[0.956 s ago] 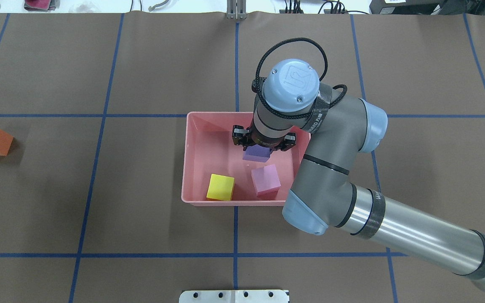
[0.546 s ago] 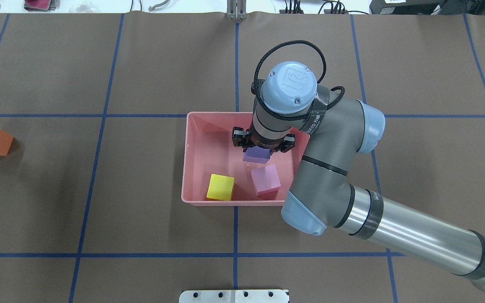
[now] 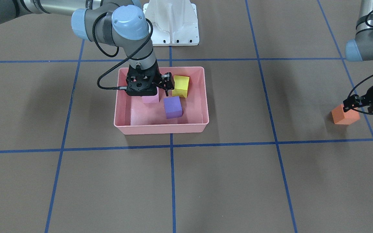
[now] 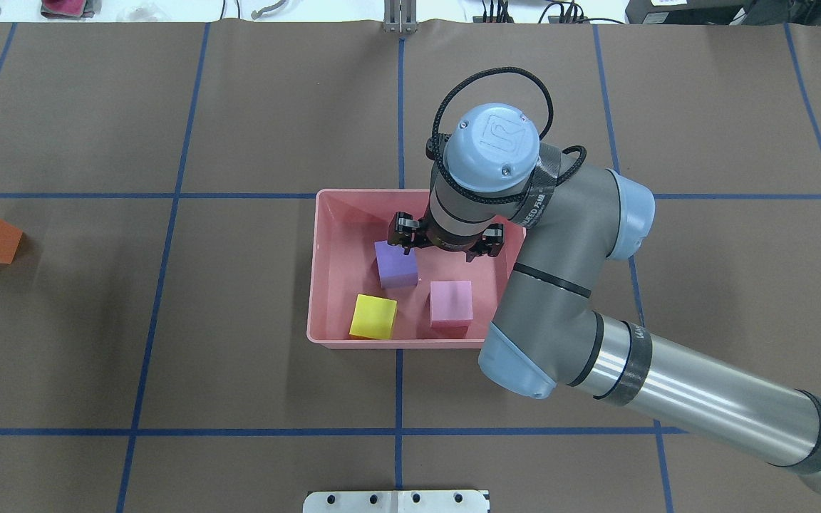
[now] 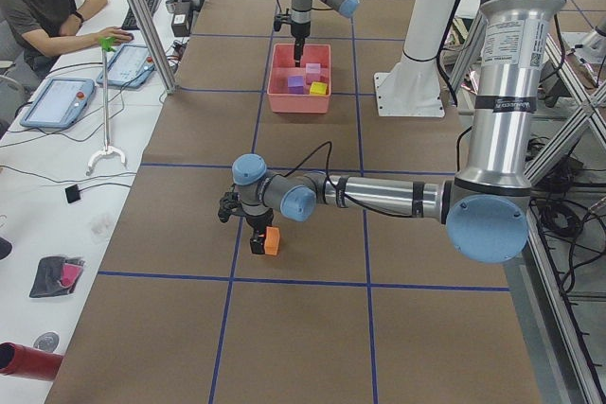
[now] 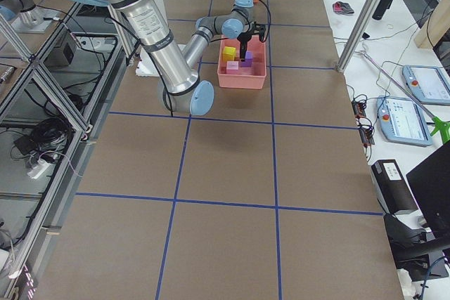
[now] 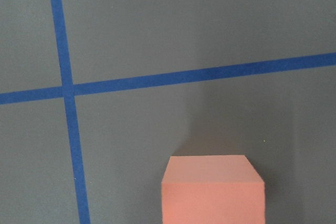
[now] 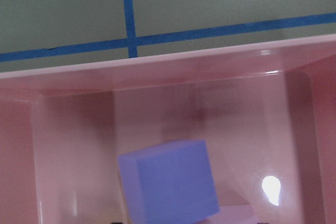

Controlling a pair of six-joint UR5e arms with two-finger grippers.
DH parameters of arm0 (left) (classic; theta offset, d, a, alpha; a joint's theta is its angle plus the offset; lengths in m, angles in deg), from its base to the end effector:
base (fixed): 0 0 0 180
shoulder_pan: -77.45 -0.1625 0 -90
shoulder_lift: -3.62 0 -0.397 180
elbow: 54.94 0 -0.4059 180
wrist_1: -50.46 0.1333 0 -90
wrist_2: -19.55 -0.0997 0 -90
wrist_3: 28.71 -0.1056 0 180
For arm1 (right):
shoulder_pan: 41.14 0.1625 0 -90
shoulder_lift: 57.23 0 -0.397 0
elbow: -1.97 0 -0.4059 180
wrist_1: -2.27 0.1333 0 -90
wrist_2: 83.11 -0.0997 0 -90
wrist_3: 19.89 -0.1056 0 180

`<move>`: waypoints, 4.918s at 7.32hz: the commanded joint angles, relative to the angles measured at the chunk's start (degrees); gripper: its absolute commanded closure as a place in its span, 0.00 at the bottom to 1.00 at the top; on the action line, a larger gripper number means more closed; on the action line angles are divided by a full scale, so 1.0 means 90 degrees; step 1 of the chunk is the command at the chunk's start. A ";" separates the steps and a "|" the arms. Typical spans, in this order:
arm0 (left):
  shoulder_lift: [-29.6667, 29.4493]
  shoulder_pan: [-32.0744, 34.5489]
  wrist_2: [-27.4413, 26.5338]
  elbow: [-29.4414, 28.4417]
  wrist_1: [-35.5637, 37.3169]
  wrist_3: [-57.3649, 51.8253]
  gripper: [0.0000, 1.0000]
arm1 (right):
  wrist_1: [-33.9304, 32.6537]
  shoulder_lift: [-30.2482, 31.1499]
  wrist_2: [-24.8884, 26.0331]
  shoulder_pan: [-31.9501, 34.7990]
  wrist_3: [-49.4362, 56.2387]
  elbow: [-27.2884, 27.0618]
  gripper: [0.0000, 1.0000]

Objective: Place blocks into pink bin with both arms
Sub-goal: 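Release purple cube in bin with right gripper while left grasps orange cube, then lift the orange cube and carry it into the bin with the left gripper, then release the orange cube in the bin and withdraw the left gripper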

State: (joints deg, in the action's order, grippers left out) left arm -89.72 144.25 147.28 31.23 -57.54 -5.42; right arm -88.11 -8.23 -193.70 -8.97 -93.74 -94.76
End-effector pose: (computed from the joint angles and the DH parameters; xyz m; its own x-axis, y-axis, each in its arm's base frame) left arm 0.1532 -0.5319 0.6119 0.7496 0.0950 -0.6550 -0.0863 0.9952 0.0456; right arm -0.5191 -0.4401 0.1554 0.6286 0.0878 0.7728 -0.1089 0.9938 -0.0243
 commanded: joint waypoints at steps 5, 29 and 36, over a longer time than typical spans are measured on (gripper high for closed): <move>-0.0166 -0.0011 0.0427 -0.0785 -0.0783 0.0146 0.01 | -0.0006 0.1135 -0.0434 0.1040 0.0410 -0.1213 0.01; -0.4454 -0.3370 -0.1253 0.0221 0.1131 0.7041 0.98 | 0.0033 0.3101 -0.1013 0.2636 0.2923 -0.1567 0.01; -0.4357 -0.2961 -0.1165 0.0910 0.1189 0.7032 0.02 | 0.0033 0.3130 -0.1090 0.2656 0.2923 -0.1577 0.01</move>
State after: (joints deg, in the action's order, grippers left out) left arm -129.75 116.41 136.54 36.27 -47.19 57.93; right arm -87.81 19.87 -203.18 14.84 -67.44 -108.93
